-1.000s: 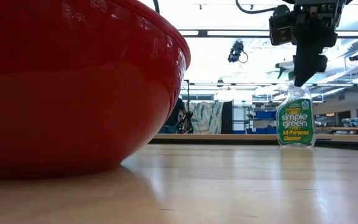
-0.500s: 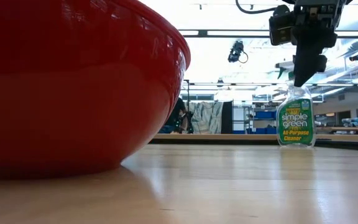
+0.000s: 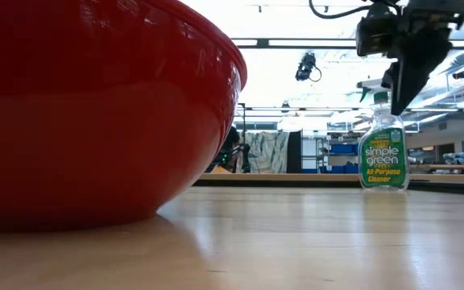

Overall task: Nest bowls inside each other
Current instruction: Stack the small red bowl into the blue bowl

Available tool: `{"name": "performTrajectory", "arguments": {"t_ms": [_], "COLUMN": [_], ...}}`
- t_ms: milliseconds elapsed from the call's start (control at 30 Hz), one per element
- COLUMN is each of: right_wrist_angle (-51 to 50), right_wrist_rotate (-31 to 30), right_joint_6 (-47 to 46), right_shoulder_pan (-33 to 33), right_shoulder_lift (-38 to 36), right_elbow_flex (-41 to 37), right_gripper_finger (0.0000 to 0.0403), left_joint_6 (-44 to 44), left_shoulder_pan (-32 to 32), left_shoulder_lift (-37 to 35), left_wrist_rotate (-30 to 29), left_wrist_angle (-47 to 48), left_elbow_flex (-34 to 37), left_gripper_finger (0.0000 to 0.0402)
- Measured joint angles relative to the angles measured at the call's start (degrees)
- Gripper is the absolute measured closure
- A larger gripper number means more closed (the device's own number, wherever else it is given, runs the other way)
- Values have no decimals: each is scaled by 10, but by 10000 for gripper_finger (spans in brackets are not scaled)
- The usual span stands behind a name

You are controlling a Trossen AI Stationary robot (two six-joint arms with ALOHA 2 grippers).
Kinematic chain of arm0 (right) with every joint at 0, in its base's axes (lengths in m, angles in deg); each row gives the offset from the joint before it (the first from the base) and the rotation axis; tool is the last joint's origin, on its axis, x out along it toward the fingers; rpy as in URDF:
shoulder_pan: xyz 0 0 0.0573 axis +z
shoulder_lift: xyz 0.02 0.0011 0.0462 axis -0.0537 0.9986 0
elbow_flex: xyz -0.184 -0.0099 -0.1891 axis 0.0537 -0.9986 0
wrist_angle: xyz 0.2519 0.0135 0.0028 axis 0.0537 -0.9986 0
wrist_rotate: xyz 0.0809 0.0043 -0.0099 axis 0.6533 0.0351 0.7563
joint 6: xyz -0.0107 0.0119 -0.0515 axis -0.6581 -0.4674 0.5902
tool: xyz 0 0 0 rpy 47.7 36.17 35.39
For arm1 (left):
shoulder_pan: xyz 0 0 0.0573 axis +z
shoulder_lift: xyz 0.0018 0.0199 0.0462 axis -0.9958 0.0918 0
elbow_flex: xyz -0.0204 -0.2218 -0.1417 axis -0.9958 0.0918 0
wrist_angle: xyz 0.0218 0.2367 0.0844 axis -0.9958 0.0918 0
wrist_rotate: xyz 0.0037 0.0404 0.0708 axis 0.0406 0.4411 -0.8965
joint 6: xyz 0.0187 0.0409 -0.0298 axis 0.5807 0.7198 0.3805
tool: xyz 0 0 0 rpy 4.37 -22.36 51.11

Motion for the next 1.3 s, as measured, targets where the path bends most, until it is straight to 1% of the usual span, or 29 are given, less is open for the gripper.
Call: {"name": "performTrajectory", "arguments": {"t_ms": [100, 200, 333, 467, 567, 733, 800, 933, 1033, 1133, 1300], "right_wrist_angle": [-20, -41, -63, -57, -46, -22, -1, 22, 24, 24, 41], "right_wrist_rotate": [-6, -3, 34, 78, 97, 99, 85, 20, -17, -30, -24], "right_joint_6": [16, 31, 35, 29, 11, -24, -34, -46, -55, -60, -77], "right_shoulder_pan": [9, 18, 36, 69, 97, 149, 177, 234, 264, 284, 305], "right_shoulder_lift": [0, 0, 0, 0, 0, 0, 0, 0, 0, 0, 0], "right_elbow_flex": [0, -2, -35, -84, -108, -115, -115, -115, -115, -115, -133], "right_gripper_finger": [199, 185, 163, 150, 151, 165, 169, 173, 176, 184, 210], "left_joint_6": [-4, -9, 6, 12, 9, 7, 7, 8, 5, 5, 5], "left_shoulder_pan": [3, 3, 1, -2, -2, -1, -1, -1, -1, -1, -1], "left_shoulder_lift": [-20, -30, -32, -33, -33, -33, -33, -33, -33, -33, -33], "left_wrist_rotate": [-47, -66, -67, -67, -67, -67, -66, -65, -65, -65, -65], "left_wrist_angle": [1, -3, -21, -29, -29, -28, -27, -27, -27, -27, -27], "left_elbow_flex": [0, 0, 0, 0, 0, 0, 0, 0, 0, 0, 0], "left_gripper_finger": [139, 139, 139, 139, 139, 139, 139, 139, 139, 139, 139]}}
